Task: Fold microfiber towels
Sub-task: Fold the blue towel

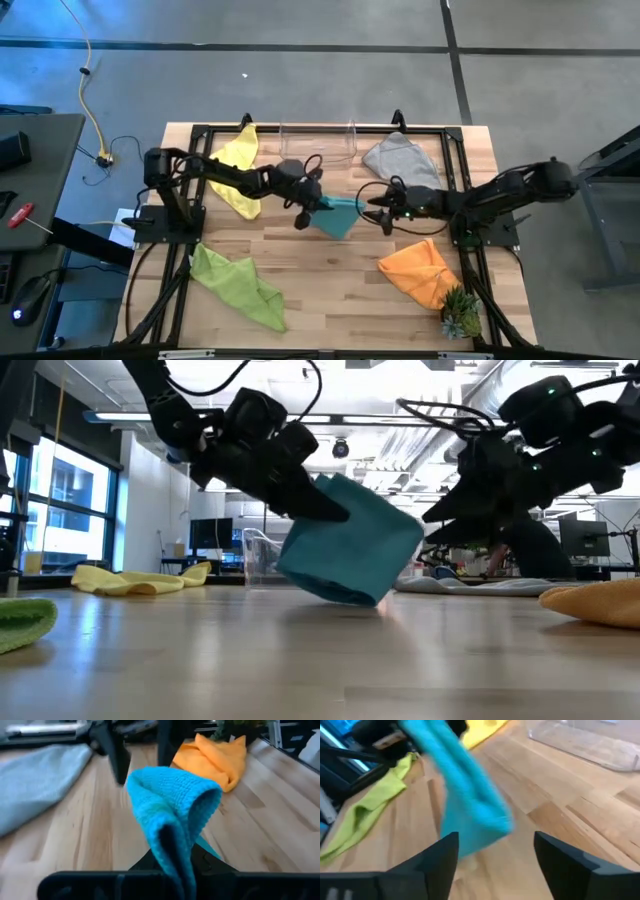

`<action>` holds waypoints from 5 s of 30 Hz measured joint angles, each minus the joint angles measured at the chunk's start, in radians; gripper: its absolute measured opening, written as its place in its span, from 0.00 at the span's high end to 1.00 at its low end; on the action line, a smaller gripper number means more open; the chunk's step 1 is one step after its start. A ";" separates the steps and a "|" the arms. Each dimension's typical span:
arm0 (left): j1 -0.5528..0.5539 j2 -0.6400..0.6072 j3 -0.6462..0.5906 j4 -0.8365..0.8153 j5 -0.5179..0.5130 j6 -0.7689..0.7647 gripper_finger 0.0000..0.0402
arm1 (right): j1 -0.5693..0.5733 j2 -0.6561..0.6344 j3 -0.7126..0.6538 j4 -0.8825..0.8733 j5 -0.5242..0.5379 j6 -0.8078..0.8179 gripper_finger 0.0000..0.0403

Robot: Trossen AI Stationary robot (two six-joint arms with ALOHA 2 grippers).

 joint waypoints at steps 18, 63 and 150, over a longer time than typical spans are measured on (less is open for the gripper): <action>-0.017 0.000 0.000 0.059 -0.046 -0.037 0.99 | -0.065 0.265 0.032 0.423 -0.175 -0.134 0.63; 0.159 -0.179 0.000 -0.140 0.153 -0.254 0.99 | -0.074 0.264 0.203 0.261 -0.178 0.012 1.00; -0.054 -0.174 -0.378 0.345 -0.205 -0.426 1.00 | -0.028 0.283 0.745 -0.988 -0.228 -0.301 0.68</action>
